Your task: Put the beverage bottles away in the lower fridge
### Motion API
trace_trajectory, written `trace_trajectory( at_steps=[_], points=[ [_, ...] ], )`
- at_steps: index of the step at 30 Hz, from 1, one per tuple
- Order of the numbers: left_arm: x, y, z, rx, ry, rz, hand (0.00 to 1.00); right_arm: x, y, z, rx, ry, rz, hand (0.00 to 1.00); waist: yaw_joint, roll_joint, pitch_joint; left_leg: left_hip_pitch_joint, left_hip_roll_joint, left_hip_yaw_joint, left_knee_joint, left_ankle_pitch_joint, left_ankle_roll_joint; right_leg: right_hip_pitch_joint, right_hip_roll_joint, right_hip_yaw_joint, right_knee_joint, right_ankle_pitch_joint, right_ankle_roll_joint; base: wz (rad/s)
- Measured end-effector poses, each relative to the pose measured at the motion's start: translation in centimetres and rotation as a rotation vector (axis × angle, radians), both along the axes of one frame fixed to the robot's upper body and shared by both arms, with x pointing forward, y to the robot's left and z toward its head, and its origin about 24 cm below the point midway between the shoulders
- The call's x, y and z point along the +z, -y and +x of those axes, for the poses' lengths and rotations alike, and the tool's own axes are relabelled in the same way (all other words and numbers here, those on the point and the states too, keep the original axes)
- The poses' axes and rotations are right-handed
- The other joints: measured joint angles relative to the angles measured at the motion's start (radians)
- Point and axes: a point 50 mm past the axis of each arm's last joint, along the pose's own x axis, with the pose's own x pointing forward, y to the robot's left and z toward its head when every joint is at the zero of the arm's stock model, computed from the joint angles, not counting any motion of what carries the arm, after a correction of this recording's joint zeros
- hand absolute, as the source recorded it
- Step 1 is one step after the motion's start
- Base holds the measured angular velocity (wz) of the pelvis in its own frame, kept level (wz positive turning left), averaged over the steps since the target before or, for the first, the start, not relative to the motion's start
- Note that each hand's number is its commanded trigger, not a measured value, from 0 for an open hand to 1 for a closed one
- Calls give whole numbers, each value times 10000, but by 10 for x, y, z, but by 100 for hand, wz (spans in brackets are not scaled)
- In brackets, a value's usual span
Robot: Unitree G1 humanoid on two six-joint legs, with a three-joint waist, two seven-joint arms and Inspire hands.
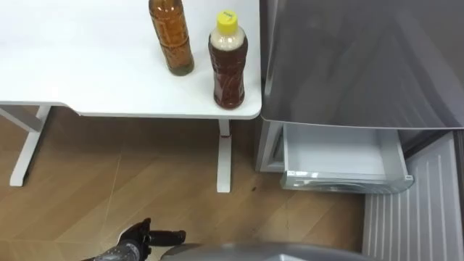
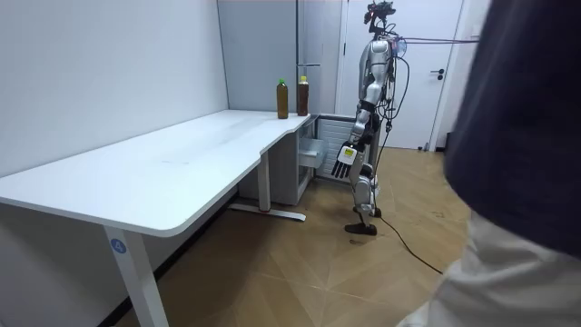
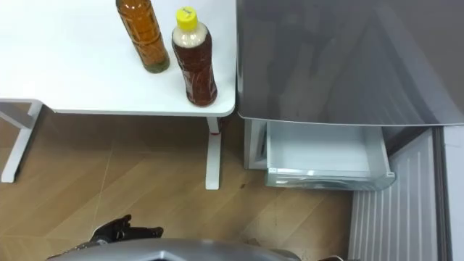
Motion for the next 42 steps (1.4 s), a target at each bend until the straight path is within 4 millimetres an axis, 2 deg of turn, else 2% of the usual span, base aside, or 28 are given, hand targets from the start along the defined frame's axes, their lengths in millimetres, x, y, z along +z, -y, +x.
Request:
trace_trajectory(
  at_steps=[7, 9, 14, 34, 42],
  points=[
    [0, -1, -3, 30, 7, 91, 0, 0, 1, -1, 154, 85, -194, 0, -6, -7, 4, 66, 1, -14, -31, -2, -1, 73, 1, -78, -3, 1, 1, 0],
    [0, -1, -3, 63, 7, 97, 0, 0, 1, -3, 349, 56, -296, 0, 4, -24, -41, 64, 0, -11, -32, -2, -2, 68, 1, -83, -3, 1, 1, 0],
    [0, -1, -6, 108, -53, 180, 0, 0, 3, -7, -5, 81, -411, 0, -28, -40, -76, 94, 2, 17, -28, -1, -1, 80, -11, -152, 4, 2, 0, 0],
    [-1, 1, -7, 423, 62, 378, 0, 0, 3, -7, -297, 468, -679, 0, -27, 76, -37, 109, 7, -19, -36, -2, -1, 84, 1, -90, 7, 2, 1, 0],
    [0, -7, -21, 1225, -175, 1809, 0, 0, 3, -10, -816, 597, -894, 0, -9, 61, -38, 112, 5, 7, -47, -4, -1, 72, -4, -128, 5, 2, 1, 0]
  ],
)
